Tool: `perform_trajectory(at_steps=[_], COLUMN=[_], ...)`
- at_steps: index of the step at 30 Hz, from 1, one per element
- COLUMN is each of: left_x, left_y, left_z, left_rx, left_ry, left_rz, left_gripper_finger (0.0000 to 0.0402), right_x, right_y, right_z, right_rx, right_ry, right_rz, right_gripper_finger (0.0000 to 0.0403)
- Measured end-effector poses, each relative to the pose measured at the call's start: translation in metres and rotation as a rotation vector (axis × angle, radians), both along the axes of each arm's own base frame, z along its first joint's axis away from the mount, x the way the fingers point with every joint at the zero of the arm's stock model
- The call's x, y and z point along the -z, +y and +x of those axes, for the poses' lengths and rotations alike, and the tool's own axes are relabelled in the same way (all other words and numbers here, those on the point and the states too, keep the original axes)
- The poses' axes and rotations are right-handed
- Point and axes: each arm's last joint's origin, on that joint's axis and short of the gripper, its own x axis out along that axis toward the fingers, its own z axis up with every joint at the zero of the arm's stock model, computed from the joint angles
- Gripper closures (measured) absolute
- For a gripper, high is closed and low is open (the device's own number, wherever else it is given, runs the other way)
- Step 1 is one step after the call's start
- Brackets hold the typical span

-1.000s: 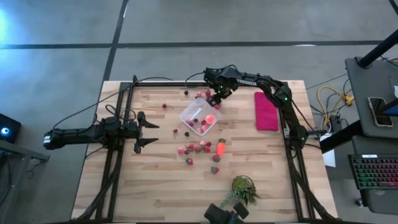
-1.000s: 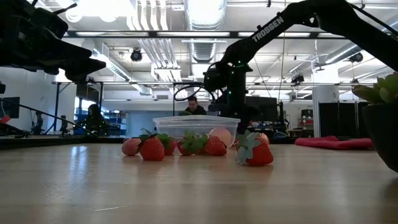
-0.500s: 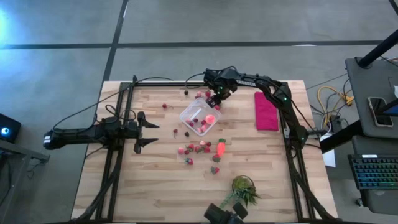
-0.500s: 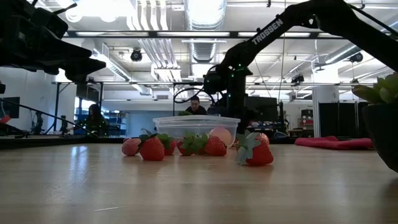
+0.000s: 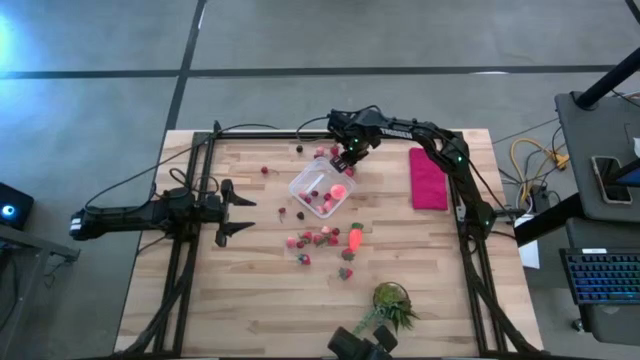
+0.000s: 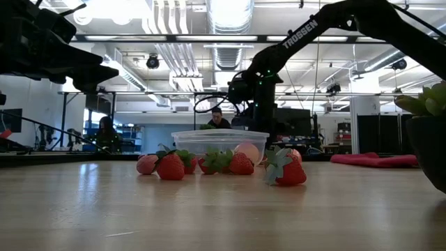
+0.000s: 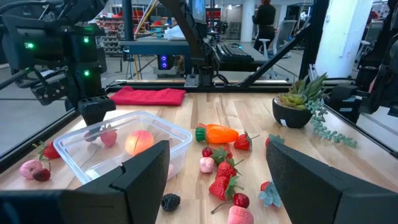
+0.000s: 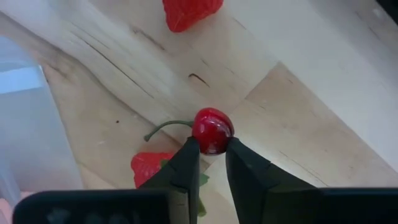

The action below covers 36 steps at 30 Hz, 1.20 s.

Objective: Pick and placing Produce into tupperware
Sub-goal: Put the red cherry into the transparent container

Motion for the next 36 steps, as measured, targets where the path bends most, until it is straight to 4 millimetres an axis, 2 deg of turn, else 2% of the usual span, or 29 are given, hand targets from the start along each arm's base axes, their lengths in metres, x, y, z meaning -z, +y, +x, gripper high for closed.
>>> perform_trajectory(at_steps=[4,12,17,20,23,31,36], left_x=[0.000,0.000,0.000,0.000,0.000,0.000,0.000], left_y=[0.000,0.000,0.000,0.000,0.000,0.000,0.000], left_z=[0.000,0.000,0.000,0.000,0.000,0.000,0.000], left_rx=[0.000,0.000,-0.001,0.000,0.000,0.000,0.000], left_ry=[0.000,0.000,0.000,0.000,0.001,0.000,0.000], left_rz=[0.000,0.000,0.000,0.000,0.000,0.000,0.000], left_gripper_finger=[0.0146,0.0146,0.0146,0.0146,0.0146,0.0146,0.0146], right_x=[-0.013,-0.073,-0.112,-0.125,-0.122,-0.091,-0.079], right_y=[0.000,0.008,0.028,0.044,0.056,0.089,0.099], right_z=[0.000,-0.013,-0.020,-0.018,-0.009,0.022,0.032], right_rx=[0.000,0.001,-0.056,-0.091,-0.114,-0.209,-0.212], right_ry=[-0.027,-0.123,-0.248,-0.286,-0.293,-0.238,-0.226], right_rz=[-0.021,-0.104,-0.066,-0.069,-0.045,0.010,0.017], right_gripper_finger=[0.0342,0.0342,0.0342,0.0342,0.0342,0.0341,0.0314])
